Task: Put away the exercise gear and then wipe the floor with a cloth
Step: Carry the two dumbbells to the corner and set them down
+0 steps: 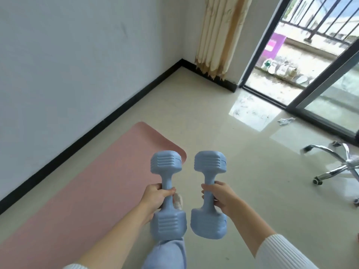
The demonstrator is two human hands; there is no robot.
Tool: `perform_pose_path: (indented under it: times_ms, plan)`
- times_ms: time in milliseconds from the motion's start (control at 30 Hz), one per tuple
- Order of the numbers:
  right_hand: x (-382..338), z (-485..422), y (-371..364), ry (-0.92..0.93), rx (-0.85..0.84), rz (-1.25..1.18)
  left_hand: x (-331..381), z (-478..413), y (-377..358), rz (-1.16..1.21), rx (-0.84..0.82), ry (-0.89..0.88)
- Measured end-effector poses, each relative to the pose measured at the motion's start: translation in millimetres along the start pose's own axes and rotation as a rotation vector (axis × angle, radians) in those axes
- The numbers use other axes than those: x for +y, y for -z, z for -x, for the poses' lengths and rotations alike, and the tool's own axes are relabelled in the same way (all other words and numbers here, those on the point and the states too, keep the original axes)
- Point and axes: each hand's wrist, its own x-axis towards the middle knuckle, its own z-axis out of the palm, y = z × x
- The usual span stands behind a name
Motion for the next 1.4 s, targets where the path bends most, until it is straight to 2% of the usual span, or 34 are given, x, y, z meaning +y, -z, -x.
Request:
perform_pose_path:
  times_ms: [167, 400, 700, 1000, 1200, 1400]
  plan:
    - [-110.7, -96.7, 46.7, -0.007, 0.042, -0.058, 114.7, -122.2, -54.2, -0.06, -0.055, 0.013]
    - [-253.6, -194.5, 122.2, -0.022, 0.096, -0.11, 264.4, -240.0, -126.0, -0.096, -0.125, 0.021]
    - [-432.3, -352.4, 215.7, -0.028, 0.106, -0.063, 439.8, -416.1, -229.1, -0.097, -0.094, 0.02]
    - [-599.3, -485.1, 262.4, -0.081, 0.118, -0.047, 598.4, -564.1, -258.3, -0.133, -0.077, 0.055]
    - [-662.0, -603.6, 260.1, -0.134, 0.129, -0.154, 656.3, -705.5, -267.9, -0.209, -0.112, 0.106]
    - [-643.2, -759.6, 258.7, -0.205, 0.16, -0.288, 638.0, -867.8, -294.3, -0.335, -0.114, 0.153]
